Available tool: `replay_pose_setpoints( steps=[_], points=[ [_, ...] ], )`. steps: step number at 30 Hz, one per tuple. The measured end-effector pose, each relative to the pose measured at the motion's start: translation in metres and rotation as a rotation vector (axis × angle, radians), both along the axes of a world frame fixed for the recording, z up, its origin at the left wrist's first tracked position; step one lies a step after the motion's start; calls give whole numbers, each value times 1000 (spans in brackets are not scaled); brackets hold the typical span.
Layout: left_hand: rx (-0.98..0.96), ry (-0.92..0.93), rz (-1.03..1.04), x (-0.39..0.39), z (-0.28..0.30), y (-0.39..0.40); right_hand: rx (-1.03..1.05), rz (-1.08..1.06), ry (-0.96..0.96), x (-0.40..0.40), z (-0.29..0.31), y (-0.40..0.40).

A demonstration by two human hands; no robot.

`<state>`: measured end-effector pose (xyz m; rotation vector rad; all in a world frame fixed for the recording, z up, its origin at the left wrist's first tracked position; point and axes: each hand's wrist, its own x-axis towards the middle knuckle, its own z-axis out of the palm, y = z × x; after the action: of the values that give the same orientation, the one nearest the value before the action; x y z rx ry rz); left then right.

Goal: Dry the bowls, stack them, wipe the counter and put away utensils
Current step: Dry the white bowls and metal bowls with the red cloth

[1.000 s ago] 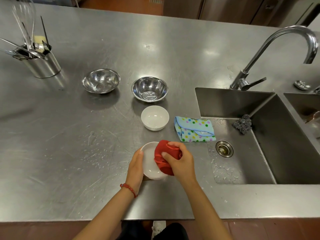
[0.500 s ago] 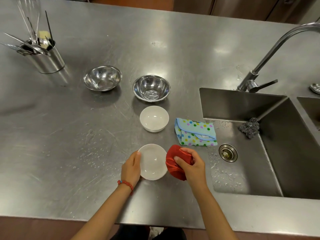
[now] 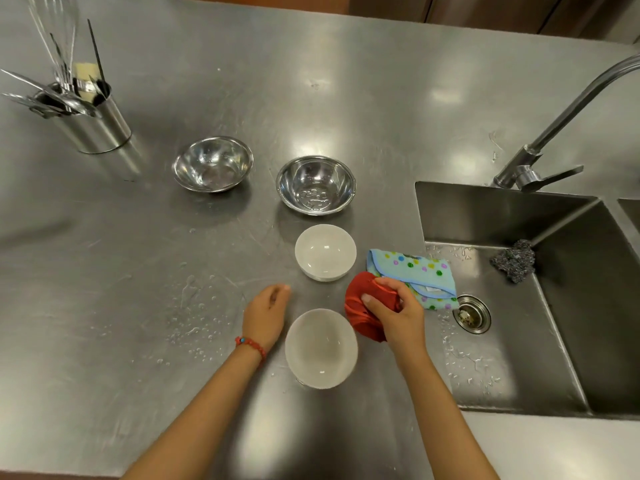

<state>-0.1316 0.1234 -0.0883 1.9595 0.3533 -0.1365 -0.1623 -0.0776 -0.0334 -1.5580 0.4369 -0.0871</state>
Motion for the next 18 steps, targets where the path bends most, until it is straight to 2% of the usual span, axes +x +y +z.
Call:
replay_pose_setpoints(
  steps=[3,7,18],
  points=[
    [-156,81,-18,42,2,-3,-24,-33,-16,20,1,6],
    [-255,184,-45,81,0,-12,-51,-91,-10,43,0,12],
    [-493,270,-72,102,-5,-22,-59,-165,46,60,-10,11]
  ],
)
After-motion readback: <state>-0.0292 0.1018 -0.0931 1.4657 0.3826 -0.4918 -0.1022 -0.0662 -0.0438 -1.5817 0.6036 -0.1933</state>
